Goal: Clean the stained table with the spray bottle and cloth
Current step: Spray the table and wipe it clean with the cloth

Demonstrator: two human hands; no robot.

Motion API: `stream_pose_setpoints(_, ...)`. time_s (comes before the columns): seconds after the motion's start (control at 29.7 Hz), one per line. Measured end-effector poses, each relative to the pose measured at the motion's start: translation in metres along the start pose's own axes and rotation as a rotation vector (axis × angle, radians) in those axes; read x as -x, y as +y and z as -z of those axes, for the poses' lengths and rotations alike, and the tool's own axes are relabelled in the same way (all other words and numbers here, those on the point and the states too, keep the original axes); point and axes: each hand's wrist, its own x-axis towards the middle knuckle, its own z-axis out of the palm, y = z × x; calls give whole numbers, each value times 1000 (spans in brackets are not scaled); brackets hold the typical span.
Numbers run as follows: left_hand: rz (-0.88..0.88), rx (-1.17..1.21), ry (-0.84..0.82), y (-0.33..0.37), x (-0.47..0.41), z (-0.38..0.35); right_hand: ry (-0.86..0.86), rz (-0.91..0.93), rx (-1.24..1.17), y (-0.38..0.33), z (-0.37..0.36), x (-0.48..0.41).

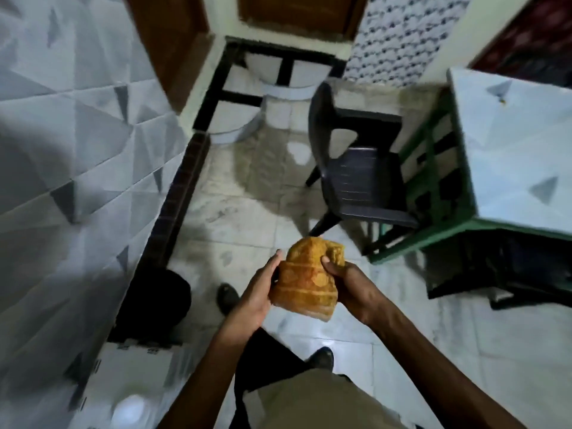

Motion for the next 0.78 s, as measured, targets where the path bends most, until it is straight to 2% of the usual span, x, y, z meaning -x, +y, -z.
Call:
stream_pose_setpoints(0.13,-98,-260,-153,-20,11,-91,89,111,-40,7,88,66)
stream_pose_setpoints(0.2,-122,-344,-232,-34,22,-163,188,183,-99,14,152,109)
stream_pose_setpoints(0.47,-248,-471,-370,-40,7,-329,359,343,-306,12,282,165)
stream_pose_setpoints(0.57,-275,-492,-409,-38,-7,-375,383,383,-321,5,321,169)
stream_pose_setpoints(0.78,-270,-495,-436,-28,-66,-516,464,451,-319,-40,453,166)
